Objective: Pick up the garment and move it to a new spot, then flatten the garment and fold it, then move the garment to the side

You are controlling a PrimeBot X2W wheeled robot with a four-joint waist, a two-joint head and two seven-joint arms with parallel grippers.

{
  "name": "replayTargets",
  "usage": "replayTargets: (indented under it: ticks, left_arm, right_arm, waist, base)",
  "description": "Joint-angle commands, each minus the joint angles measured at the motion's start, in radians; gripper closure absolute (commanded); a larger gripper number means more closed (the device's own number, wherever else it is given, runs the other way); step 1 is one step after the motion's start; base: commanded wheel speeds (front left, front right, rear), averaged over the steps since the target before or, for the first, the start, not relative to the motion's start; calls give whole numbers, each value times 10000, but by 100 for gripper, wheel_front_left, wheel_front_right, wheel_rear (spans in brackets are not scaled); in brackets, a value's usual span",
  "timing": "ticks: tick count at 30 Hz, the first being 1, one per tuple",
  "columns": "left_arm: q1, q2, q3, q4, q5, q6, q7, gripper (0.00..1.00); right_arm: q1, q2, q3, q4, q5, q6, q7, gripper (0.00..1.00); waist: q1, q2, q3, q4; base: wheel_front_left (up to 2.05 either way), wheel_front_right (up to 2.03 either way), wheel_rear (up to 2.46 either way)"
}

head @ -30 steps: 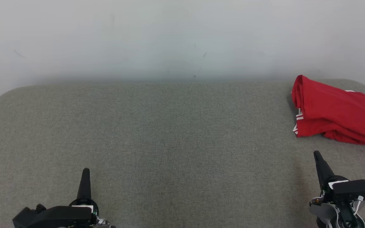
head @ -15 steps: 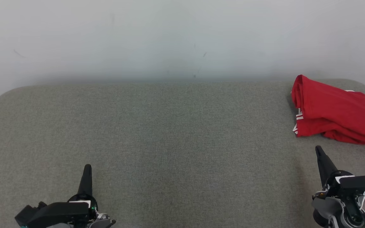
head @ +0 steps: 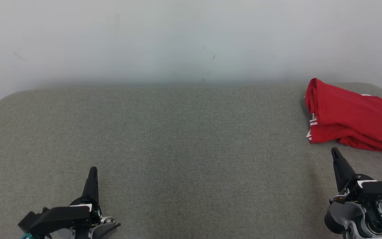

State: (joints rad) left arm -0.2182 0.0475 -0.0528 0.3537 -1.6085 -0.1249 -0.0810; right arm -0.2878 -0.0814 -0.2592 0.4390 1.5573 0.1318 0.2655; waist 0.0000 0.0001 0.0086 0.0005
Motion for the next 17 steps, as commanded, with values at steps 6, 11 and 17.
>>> replayTargets:
  ticks: [6, 11, 17]
  left_arm:
    - [-184, 50, -9, 61, -338, -69, 44, 100]
    - [-184, 50, -10, 60, -337, -69, 43, 100]
    - [-184, 50, -10, 59, -337, -69, 43, 100]
  right_arm:
    - [-170, -45, -81, 59, 267, -21, 131, 100]
    - [-153, -35, -94, 58, 250, -19, 139, 100]
    - [-152, -21, -108, 58, 229, -19, 147, 100]
  waist:
    - [0, -1, 2, 0]
    - [0, -1, 2, 0]
    - [0, -1, 2, 0]
  base:
    - [0, 0, 0]
    - [0, 0, 0]
    - [0, 0, 0]
